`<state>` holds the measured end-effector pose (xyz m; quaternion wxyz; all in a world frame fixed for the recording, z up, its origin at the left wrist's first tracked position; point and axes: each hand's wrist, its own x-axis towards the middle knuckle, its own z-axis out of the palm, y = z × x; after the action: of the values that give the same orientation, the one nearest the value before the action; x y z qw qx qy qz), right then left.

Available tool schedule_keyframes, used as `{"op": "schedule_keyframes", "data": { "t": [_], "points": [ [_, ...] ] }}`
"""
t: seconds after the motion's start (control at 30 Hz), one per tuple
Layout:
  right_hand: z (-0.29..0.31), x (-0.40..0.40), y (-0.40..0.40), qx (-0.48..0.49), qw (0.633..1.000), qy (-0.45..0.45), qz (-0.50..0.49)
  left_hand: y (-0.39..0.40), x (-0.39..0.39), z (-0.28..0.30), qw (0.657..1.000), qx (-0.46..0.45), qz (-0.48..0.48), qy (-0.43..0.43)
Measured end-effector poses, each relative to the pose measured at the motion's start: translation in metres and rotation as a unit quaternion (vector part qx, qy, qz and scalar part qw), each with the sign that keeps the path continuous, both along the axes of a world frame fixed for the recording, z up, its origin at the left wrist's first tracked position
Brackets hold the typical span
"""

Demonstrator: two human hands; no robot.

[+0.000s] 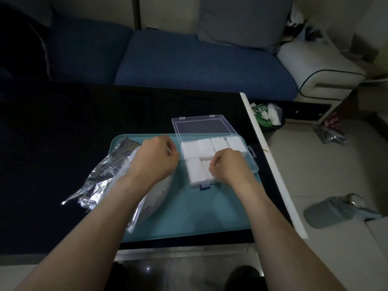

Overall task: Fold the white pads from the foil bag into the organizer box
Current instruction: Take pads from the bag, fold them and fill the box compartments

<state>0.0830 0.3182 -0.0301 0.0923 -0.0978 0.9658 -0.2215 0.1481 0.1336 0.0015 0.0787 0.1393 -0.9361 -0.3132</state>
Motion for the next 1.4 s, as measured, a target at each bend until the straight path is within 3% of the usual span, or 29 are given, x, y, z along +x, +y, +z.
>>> {"op": "schedule_keyframes", "data": {
  "t": [0.17,0.23,0.33,0.4,0.53,0.77,1.07,1.23,1.4],
  "points": [
    [0.016,0.011,-0.018,-0.097,0.984,0.148,0.022,-0.023,0.009,0.002,0.998,-0.059,0.006,0.000],
    [0.022,0.024,-0.031,-0.155,0.973,0.164,0.056,-0.034,0.012,0.000,0.995,-0.085,-0.009,-0.048],
    [0.018,0.048,-0.054,-0.204,0.968,0.083,0.118,-0.045,0.018,-0.005,0.965,-0.163,-0.020,-0.205],
    [0.012,0.061,-0.066,-0.159,0.976,0.005,0.149,-0.052,0.019,-0.014,0.955,-0.167,-0.029,-0.243],
    [0.001,0.071,-0.081,-0.070,0.982,-0.047,0.171,-0.062,0.019,-0.022,0.963,-0.159,-0.057,-0.210],
    [-0.008,0.074,-0.094,-0.079,0.984,-0.069,0.145,-0.077,0.019,-0.032,0.969,-0.182,0.012,-0.166],
    [-0.012,0.070,-0.102,-0.150,0.980,-0.108,0.074,-0.067,0.015,-0.029,0.979,-0.133,0.004,-0.154],
    [-0.021,0.071,-0.102,-0.032,0.992,-0.063,0.100,-0.063,0.014,-0.028,0.982,-0.104,-0.016,-0.158],
    [-0.027,0.069,-0.104,-0.035,0.992,-0.027,0.117,-0.060,0.013,-0.027,0.981,-0.097,-0.009,-0.168]
  ]
}}
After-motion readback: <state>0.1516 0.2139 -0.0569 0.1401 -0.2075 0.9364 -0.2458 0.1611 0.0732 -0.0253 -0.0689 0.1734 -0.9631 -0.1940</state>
